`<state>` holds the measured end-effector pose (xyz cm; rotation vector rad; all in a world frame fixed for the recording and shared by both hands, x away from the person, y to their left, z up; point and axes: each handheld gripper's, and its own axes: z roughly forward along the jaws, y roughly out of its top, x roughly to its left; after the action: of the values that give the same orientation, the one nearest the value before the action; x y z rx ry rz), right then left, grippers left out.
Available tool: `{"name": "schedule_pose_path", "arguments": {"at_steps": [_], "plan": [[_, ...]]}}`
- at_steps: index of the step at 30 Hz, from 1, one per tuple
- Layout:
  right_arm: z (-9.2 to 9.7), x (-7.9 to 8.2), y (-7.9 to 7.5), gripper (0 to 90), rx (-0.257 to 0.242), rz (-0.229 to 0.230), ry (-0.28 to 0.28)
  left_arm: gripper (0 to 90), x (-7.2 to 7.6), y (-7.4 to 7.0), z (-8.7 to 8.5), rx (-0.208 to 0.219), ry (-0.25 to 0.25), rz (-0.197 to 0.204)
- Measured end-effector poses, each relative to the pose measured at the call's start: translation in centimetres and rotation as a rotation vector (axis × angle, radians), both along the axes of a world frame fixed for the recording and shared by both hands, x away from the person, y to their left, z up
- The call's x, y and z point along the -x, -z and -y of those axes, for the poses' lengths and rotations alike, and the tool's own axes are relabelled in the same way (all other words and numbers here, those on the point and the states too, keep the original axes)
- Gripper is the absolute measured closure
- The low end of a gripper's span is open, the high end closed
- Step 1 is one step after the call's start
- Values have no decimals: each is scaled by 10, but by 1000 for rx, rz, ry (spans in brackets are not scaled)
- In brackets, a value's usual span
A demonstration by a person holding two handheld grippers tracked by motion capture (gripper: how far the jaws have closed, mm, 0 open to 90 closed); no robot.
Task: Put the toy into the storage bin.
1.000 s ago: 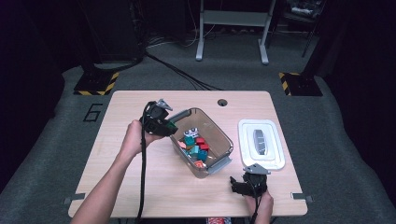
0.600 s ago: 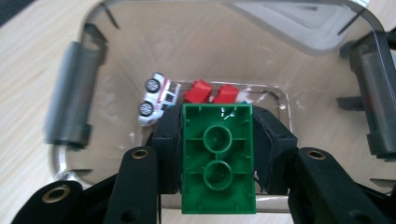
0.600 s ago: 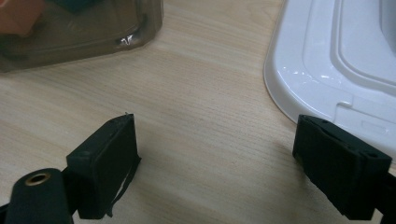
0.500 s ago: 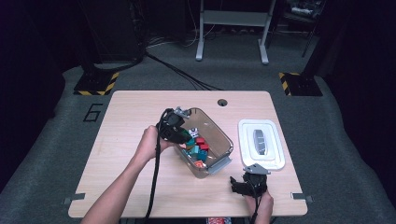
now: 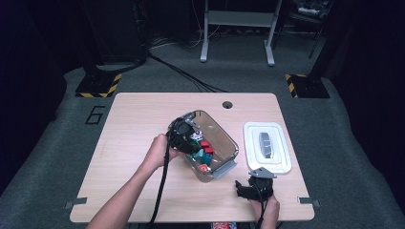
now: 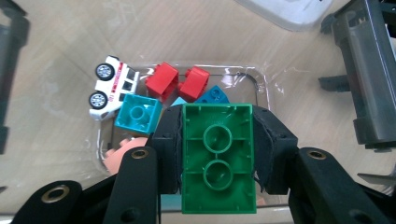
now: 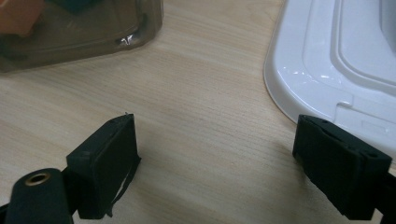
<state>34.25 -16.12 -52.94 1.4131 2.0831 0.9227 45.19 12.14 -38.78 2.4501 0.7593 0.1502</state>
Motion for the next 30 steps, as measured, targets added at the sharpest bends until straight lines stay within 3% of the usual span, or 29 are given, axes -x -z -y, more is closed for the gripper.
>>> {"name": "schedule_pose_path", "arguments": {"at_steps": [10,15,22,30], "plan": [[0,0,0,130,0,0,0,569,1,9,5,-37,24,-38],[0,0,0,130,-1,0,0,469,2,5,0,-32,14,-36],[0,0,0,131,0,0,0,264,11,-10,-17,-8,-14,16],[0,0,0,131,0,0,1,172,24,-19,-44,29,-72,77]]}}
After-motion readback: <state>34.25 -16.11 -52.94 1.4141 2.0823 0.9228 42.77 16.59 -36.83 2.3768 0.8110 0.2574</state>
